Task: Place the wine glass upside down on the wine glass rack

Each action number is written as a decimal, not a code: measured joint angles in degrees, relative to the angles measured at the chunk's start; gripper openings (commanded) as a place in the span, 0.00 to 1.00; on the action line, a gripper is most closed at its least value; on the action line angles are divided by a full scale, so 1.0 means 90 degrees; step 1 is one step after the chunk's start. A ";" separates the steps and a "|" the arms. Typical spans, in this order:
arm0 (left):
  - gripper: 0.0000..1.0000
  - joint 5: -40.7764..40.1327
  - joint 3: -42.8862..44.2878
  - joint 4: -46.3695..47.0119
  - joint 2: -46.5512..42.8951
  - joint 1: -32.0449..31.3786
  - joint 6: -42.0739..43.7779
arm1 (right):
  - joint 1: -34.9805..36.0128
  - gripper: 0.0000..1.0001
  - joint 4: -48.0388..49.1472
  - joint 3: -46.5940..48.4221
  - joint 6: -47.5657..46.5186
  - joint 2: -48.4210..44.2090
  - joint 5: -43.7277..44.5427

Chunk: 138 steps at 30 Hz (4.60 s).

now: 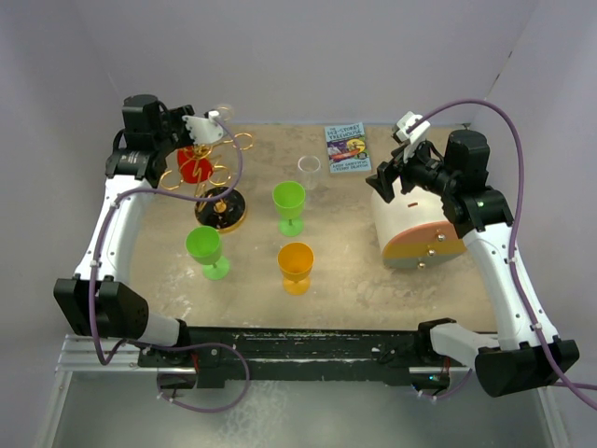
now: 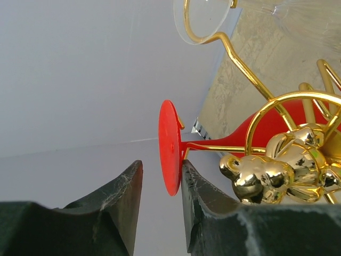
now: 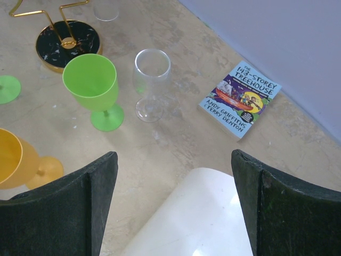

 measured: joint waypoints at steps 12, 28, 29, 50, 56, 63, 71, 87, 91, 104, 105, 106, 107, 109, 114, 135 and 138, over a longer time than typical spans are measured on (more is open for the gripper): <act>0.45 -0.0126 0.0211 -0.0673 0.0015 0.0085 0.0092 | 0.0000 0.89 0.0002 -0.0002 0.0000 0.0000 -0.0002; 0.60 -0.0061 0.0542 -0.1219 0.0022 0.0136 0.0056 | -0.0046 0.89 0.0002 -0.0092 0.0000 0.0000 -0.0010; 0.61 -0.0041 0.0563 -0.1258 0.0012 0.0138 0.0034 | -0.0046 0.89 0.0002 -0.0092 0.0000 0.0000 -0.0010; 0.99 0.0240 0.0619 -0.1477 -0.1717 0.0138 -0.1292 | 0.0214 0.87 -0.0653 0.0675 -0.0262 0.0478 -0.0253; 0.99 0.0177 0.0481 -0.0891 -0.2011 0.0138 -0.3288 | 0.1610 0.85 -0.1251 0.0770 -0.0512 0.0702 -0.0345; 0.99 -0.0046 0.0474 -0.0712 -0.2246 0.0182 -0.4702 | 0.2875 0.79 -0.1664 0.0767 -0.0430 0.1447 0.0119; 0.99 -0.0243 0.0070 -0.0600 -0.2518 0.0197 -0.5098 | 0.3755 0.76 -0.1868 0.0743 -0.0211 0.2161 0.0928; 0.99 -0.0240 -0.0240 -0.0561 -0.2703 0.0272 -0.5236 | 0.4398 0.50 -0.1851 0.0733 -0.0109 0.2968 0.1797; 0.99 -0.0223 -0.0240 -0.0561 -0.2703 0.0272 -0.5236 | 0.4456 0.30 -0.1800 0.0733 -0.0136 0.2975 0.1880; 0.99 -0.0189 -0.0240 -0.0563 -0.2696 0.0294 -0.5408 | 0.4447 0.00 -0.1792 0.0627 -0.0340 0.2730 0.1622; 0.99 -0.0182 -0.0238 -0.0563 -0.2688 0.0294 -0.5447 | 0.4435 0.00 -0.1814 0.0627 -0.0386 0.2671 0.1547; 0.99 -0.0155 -0.0233 -0.0568 -0.2679 0.0296 -0.5501 | 0.4403 0.00 -0.1843 0.0627 -0.0454 0.2565 0.1445; 0.99 -0.0104 -0.0226 -0.0583 -0.2664 0.0296 -0.5547 | 0.4376 0.00 -0.1868 0.0627 -0.0500 0.2463 0.1341; 1.00 0.0102 -0.0197 -0.0634 -0.2618 0.0301 -0.5642 | 0.4279 0.00 -0.1923 0.0627 -0.0612 0.2152 0.1047; 1.00 0.0857 -0.0182 -0.0680 -0.2523 0.0325 -0.6047 | 0.3371 0.00 -0.2086 0.1107 -0.0857 0.1302 0.0090; 0.93 0.3759 0.0685 -0.0313 -0.1622 -0.0274 -0.8840 | 0.2628 0.00 -0.1268 0.4580 0.0250 0.1137 0.1117; 0.92 0.4005 0.0733 -0.0068 -0.1338 -0.0617 -0.9282 | 0.2628 0.00 -0.1229 0.4605 0.0457 0.1253 0.1205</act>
